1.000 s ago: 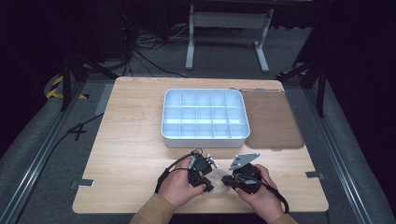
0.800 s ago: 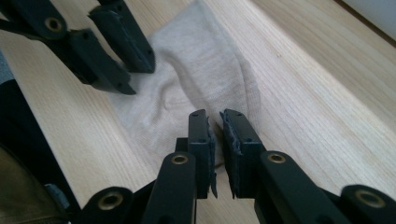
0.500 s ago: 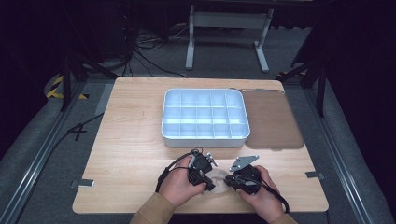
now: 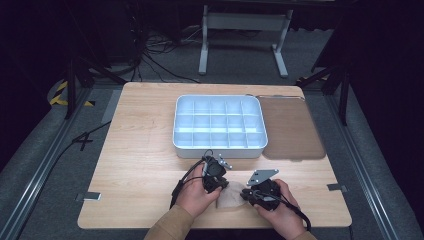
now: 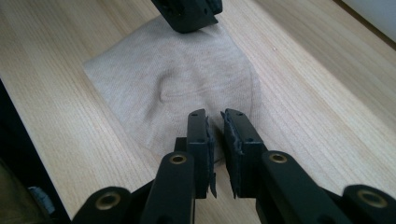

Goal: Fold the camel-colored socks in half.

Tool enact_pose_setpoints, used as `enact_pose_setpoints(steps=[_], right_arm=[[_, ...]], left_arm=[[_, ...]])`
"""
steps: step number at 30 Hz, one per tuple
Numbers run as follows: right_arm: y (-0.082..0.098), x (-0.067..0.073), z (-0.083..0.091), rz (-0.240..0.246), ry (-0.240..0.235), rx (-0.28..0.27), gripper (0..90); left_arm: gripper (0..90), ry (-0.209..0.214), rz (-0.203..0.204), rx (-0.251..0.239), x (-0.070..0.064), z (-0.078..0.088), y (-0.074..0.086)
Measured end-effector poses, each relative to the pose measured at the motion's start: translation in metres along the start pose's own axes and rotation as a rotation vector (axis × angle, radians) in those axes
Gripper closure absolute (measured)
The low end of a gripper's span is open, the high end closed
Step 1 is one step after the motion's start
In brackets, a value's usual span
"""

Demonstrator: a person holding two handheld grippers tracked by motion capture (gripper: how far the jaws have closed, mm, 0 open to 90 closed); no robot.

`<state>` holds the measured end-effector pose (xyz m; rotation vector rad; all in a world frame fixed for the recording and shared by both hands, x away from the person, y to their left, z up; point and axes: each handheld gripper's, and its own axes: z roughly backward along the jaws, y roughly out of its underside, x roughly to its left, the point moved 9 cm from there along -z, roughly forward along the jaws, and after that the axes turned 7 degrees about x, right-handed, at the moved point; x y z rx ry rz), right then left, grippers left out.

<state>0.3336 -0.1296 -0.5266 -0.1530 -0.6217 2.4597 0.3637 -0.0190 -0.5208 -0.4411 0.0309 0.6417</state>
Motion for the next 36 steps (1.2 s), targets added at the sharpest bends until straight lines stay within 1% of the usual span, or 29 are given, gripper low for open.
enact_pose_setpoints(steps=[1,2,3,4,6,7,9,14,15,17,18,19,20,22,24,25,27,29,31,32,36], right_arm=[[0.0,0.0,0.0,0.0,0.0,0.0,80.5],[0.001,0.0,0.0,-0.006,-0.003,0.001,80.6],[0.002,0.0,0.001,-0.008,-0.008,-0.001,80.7],[0.003,-0.001,0.001,-0.008,-0.008,0.002,80.8],[0.004,-0.002,0.001,-0.014,-0.016,0.002,81.2],[0.005,-0.002,0.001,-0.02,-0.023,0.002,81.5],[0.007,-0.003,0.001,-0.028,-0.031,0.002,82.4],[0.008,-0.003,0.001,-0.024,-0.031,0.005,83.3],[0.008,-0.003,0.001,-0.025,-0.029,0.008,83.4],[0.009,-0.002,0.002,-0.021,-0.031,0.007,84.8],[0.009,-0.003,0.003,-0.017,-0.033,0.008,85.5],[0.008,-0.002,0.005,-0.024,-0.043,0.004,86.8],[0.008,-0.002,0.007,-0.029,-0.048,0.002,87.9],[0.008,-0.003,0.009,-0.029,-0.044,-0.001,88.1],[0.006,-0.004,0.014,-0.03,-0.045,-0.017,89.1],[0.003,-0.003,0.017,-0.032,-0.051,-0.029,89.4],[0.001,-0.002,0.019,-0.028,-0.051,-0.027,89.5],[-0.003,0.001,0.019,-0.017,-0.051,-0.032,89.6],[-0.006,0.004,0.02,-0.011,-0.054,-0.036,89.6],[-0.006,0.004,0.02,-0.011,-0.054,-0.036,89.6],[-0.013,0.009,0.019,0.003,-0.068,-0.043,89.7]], left_arm=[[83.6,0.0,0.0,0.0,0.0,0.0,0.0],[83.6,0.004,0.011,0.006,0.0,0.0,0.001],[84.2,0.005,0.004,0.005,0.001,-0.001,0.0],[84.6,0.003,0.008,0.013,0.0,-0.001,0.002],[85.1,0.002,0.008,0.014,0.001,-0.001,0.002],[85.3,0.004,0.006,0.006,0.002,-0.002,0.002],[85.5,0.006,0.013,0.011,0.002,-0.002,0.003],[85.5,0.013,0.018,-0.004,0.002,-0.002,0.004],[85.1,0.02,0.021,-0.006,0.002,-0.001,0.004],[83.9,0.028,0.022,-0.026,0.002,0.0,0.003],[83.4,0.034,0.017,-0.028,0.002,0.002,0.004],[82.7,0.034,0.017,-0.028,0.002,0.002,0.004],[81.8,0.031,0.016,-0.037,0.002,0.006,0.004],[79.8,0.032,0.014,-0.04,0.002,0.008,0.004],[78.4,0.037,0.011,-0.05,0.001,0.013,0.005],[77.1,0.04,0.024,-0.059,0.001,0.019,0.007],[76.3,0.049,0.025,-0.071,0.001,0.026,0.008],[75.7,0.05,0.029,-0.079,0.001,0.028,0.009],[74.5,0.047,0.029,-0.072,0.001,0.034,0.014],[74.3,0.047,0.029,-0.072,0.001,0.034,0.014],[73.1,0.033,0.037,-0.038,0.004,0.036,0.024]])
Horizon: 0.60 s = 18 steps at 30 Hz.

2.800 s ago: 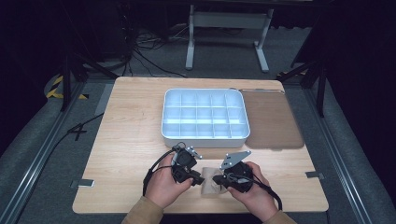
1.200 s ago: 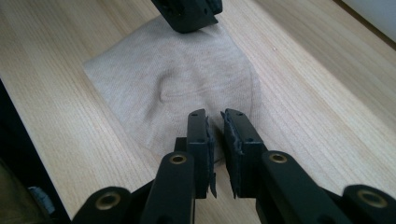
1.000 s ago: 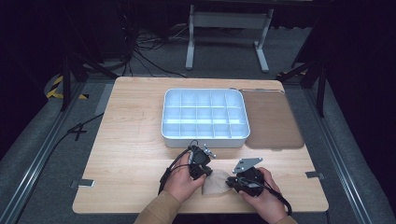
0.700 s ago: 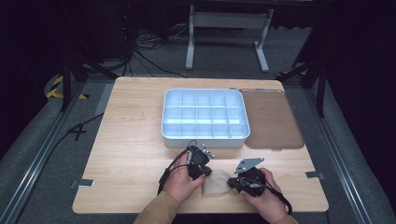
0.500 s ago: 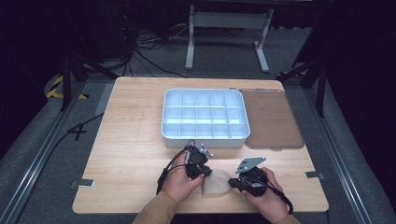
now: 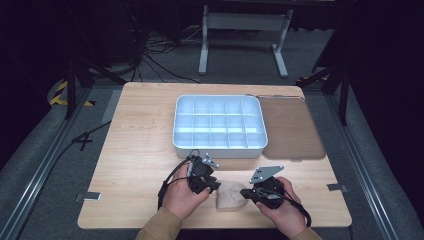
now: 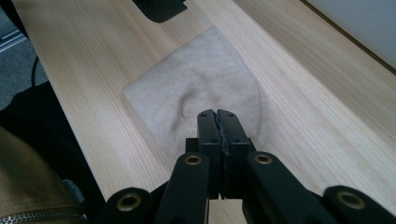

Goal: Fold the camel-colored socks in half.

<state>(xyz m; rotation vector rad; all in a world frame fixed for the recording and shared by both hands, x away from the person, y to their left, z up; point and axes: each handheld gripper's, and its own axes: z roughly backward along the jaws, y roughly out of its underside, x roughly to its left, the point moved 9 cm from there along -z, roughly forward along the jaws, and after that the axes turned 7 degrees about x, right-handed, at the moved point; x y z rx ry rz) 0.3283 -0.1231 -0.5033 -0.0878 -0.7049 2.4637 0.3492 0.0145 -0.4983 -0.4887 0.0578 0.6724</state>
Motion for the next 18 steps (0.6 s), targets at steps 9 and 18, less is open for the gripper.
enact_pose_setpoints(steps=[9,18], right_arm=[[-0.006,0.008,-0.021,0.023,-0.025,0.025,89.7],[-0.002,0.002,-0.03,0.009,-0.033,0.043,89.7]], left_arm=[[71.0,-0.008,0.025,0.043,0.006,-0.01,0.017],[70.8,-0.006,0.03,0.082,0.008,-0.02,0.024]])
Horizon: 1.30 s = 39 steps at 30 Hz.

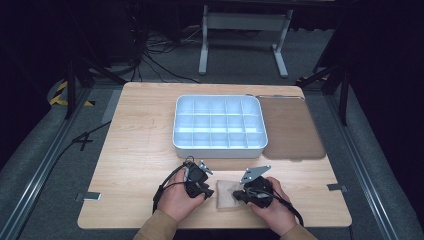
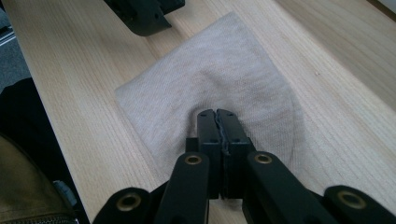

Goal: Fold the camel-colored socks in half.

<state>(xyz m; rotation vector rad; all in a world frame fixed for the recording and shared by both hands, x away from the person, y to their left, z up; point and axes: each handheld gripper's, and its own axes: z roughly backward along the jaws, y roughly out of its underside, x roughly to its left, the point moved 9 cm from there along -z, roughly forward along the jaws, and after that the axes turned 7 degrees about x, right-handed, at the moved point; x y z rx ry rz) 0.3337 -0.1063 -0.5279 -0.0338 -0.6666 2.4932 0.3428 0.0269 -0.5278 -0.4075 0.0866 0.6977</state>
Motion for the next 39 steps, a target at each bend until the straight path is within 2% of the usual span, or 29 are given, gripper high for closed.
enact_pose_setpoints(steps=[3,6,8,17,21,25,26,29,31,32,34,36,39], right_arm=[[0.0,0.0,0.0,0.004,-0.003,-0.003,89.7],[0.001,0.0,0.0,0.0,-0.002,-0.008,89.7],[0.001,0.0,0.0,0.002,0.0,-0.007,89.7],[0.001,0.001,0.0,0.005,0.008,-0.012,89.7],[0.001,0.001,0.0,0.004,0.007,-0.016,89.7],[0.002,0.001,0.0,0.004,0.015,-0.02,89.7],[0.002,0.001,0.0,0.004,0.015,-0.02,89.7],[0.002,0.001,0.0,0.001,0.018,-0.023,89.7],[0.002,0.001,0.0,0.001,0.016,-0.029,89.7],[0.002,0.001,0.0,0.003,0.015,-0.032,89.7],[0.002,0.001,0.0,0.002,0.013,-0.033,89.7],[0.003,0.001,0.001,-0.002,0.01,-0.034,89.7],[0.003,0.001,0.0,-0.007,0.008,-0.042,89.7]], left_arm=[[72.6,-0.001,0.002,0.017,-0.001,-0.003,0.002],[74.5,-0.007,-0.019,0.022,0.0,-0.003,0.002],[75.6,-0.008,-0.012,0.027,0.0,-0.003,0.002],[89.1,-0.02,-0.076,0.028,-0.009,-0.009,-0.003],[89.6,-0.012,-0.077,0.026,-0.01,-0.01,-0.005],[89.7,-0.003,-0.097,0.024,-0.014,-0.012,-0.008],[89.7,-0.017,-0.102,0.032,-0.014,-0.012,-0.007],[89.9,-0.033,-0.117,0.006,-0.015,-0.012,-0.011],[89.9,-0.02,-0.124,-0.025,-0.018,-0.012,-0.015],[89.9,-0.02,-0.124,-0.025,-0.018,-0.012,-0.015],[89.9,0.001,-0.128,-0.039,-0.021,-0.009,-0.017],[89.9,0.033,-0.131,-0.088,-0.026,-0.006,-0.022],[89.8,0.055,-0.14,-0.106,-0.029,-0.005,-0.025]])
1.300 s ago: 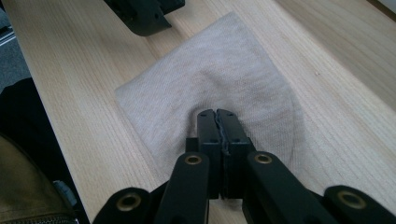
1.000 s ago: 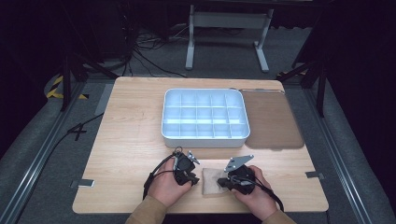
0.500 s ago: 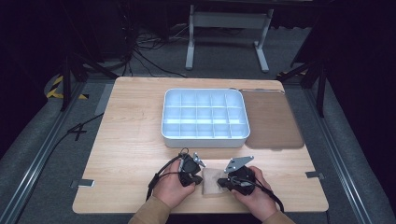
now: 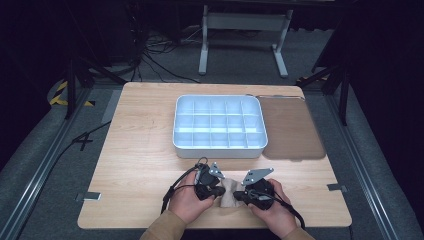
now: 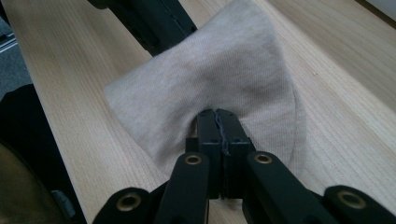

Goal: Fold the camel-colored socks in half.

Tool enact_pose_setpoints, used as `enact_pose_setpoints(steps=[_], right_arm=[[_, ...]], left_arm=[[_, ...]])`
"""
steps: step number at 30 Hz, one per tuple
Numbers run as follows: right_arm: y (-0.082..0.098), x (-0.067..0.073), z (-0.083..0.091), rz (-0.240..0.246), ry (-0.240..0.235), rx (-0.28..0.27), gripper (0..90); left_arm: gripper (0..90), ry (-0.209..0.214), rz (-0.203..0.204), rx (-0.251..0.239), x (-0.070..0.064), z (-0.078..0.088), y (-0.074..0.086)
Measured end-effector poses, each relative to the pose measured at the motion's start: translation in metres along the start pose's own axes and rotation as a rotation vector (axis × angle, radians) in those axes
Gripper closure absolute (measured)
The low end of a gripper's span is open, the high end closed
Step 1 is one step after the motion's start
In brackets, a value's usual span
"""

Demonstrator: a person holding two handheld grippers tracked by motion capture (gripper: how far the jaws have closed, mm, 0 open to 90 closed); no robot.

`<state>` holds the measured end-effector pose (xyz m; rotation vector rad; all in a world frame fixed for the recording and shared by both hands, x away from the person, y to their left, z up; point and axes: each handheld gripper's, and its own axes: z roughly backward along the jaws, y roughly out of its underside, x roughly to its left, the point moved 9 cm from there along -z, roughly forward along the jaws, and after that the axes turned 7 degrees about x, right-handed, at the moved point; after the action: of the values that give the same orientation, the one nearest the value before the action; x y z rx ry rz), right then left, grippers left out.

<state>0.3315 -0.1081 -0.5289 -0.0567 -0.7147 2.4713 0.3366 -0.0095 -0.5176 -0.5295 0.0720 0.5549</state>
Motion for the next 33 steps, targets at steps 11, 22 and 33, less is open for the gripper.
enact_pose_setpoints(steps=[11,22,33], right_arm=[[-0.003,0.003,0.0,0.0,0.013,0.017,89.8],[-0.005,0.001,0.015,-0.007,0.007,-0.018,89.5],[0.021,-0.032,0.027,-0.14,0.075,0.072,89.5]], left_arm=[[89.8,0.019,-0.07,-0.018,-0.014,-0.002,-0.009],[88.8,0.013,-0.051,-0.013,-0.011,0.001,-0.006],[87.8,0.007,-0.059,-0.021,-0.011,0.004,-0.008]])
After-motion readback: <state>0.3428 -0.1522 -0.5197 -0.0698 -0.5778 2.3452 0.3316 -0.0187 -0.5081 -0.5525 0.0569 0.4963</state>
